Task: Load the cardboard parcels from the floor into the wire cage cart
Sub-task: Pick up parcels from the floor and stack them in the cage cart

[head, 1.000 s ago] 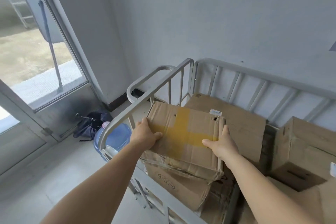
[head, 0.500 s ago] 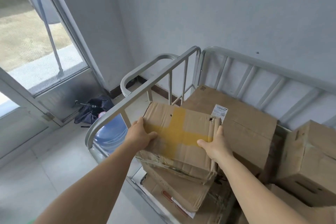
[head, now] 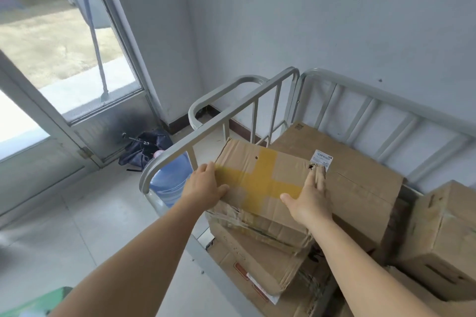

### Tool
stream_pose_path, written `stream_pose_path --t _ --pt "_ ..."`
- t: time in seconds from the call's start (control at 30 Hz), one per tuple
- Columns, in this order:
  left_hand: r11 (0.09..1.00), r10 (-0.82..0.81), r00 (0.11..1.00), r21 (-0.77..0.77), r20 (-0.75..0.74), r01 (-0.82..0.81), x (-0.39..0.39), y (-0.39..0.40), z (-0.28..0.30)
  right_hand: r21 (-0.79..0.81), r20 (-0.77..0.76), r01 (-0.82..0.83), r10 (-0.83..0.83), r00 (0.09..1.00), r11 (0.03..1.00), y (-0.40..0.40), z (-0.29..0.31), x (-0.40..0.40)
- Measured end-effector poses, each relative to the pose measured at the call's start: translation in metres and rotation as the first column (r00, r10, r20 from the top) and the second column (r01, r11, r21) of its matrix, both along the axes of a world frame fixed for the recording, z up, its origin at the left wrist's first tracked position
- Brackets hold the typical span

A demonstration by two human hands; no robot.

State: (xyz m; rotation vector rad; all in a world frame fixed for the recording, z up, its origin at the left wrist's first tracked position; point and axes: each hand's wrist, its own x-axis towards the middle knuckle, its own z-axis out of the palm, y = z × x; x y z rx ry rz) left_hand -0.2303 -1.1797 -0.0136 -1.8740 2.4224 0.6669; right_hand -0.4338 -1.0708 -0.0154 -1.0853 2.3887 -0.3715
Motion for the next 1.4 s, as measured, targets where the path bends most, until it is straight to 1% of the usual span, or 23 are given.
stream_pose_path --t 0.13,0.3,0.4,0.5,0.57,0.63,0.73,0.83,0.93,1.03,1.2,1.33,1.4 --pt "0.992 -0.063 0.998 -0.109 0.027 0.065 0.033 0.014 0.019 -0.002 -0.112 -0.204 0.203 0.973 0.979 0.002 0.024 0.037" --pt "0.98 -0.048 0.998 -0.19 0.031 0.053 0.097 0.042 0.052 -0.082 -0.125 -0.382 0.371 0.92 0.921 0.009 0.054 0.108" --pt "0.978 0.011 1.0 -0.207 0.0 -0.01 0.157 0.07 0.063 -0.126 -0.122 -0.476 0.462 0.878 0.871 0.016 0.067 0.166" --pt "0.969 0.094 0.996 -0.232 0.01 -0.089 0.223 0.104 0.066 -0.138 -0.14 -0.573 0.557 0.819 0.808 0.027 0.072 0.23" --pt "0.963 0.155 0.988 -0.225 0.016 -0.148 0.266 0.129 0.067 -0.168 -0.157 -0.634 0.614 0.774 0.755 0.036 0.07 0.274" --pt "0.955 0.225 0.974 -0.205 0.018 -0.217 0.309 0.154 0.065 -0.183 -0.128 -0.675 0.663 0.737 0.715 0.048 0.063 0.318" --pt "0.931 0.328 0.945 -0.18 0.022 -0.319 0.372 0.188 0.058 -0.144 -0.098 -0.74 0.734 0.672 0.657 0.064 0.047 0.38" --pt "0.898 0.423 0.905 -0.149 0.042 -0.413 0.428 0.222 0.049 -0.096 -0.12 -0.808 0.8 0.589 0.581 0.079 0.03 0.436" --pt "0.863 0.502 0.861 -0.108 0.083 -0.493 0.476 0.253 0.037 -0.028 -0.114 -0.871 0.864 0.491 0.491 0.091 0.014 0.485" --pt "0.81 0.585 0.803 -0.042 0.113 -0.585 0.517 0.281 0.019 0.033 -0.092 -0.911 0.909 0.406 0.411 0.098 -0.001 0.526" --pt "0.673 0.726 0.672 0.049 0.142 -0.738 0.575 0.316 -0.014 0.09 -0.052 -0.947 0.951 0.304 0.307 0.094 -0.026 0.585" --pt "0.559 0.806 0.568 0.103 0.169 -0.823 0.62 0.329 -0.04 0.119 -0.016 -0.966 0.973 0.231 0.231 0.079 -0.046 0.636" --pt "0.486 0.842 0.504 0.134 0.19 -0.863 0.641 0.331 -0.053 0.128 0.007 -0.973 0.981 0.196 0.193 0.068 -0.057 0.664"
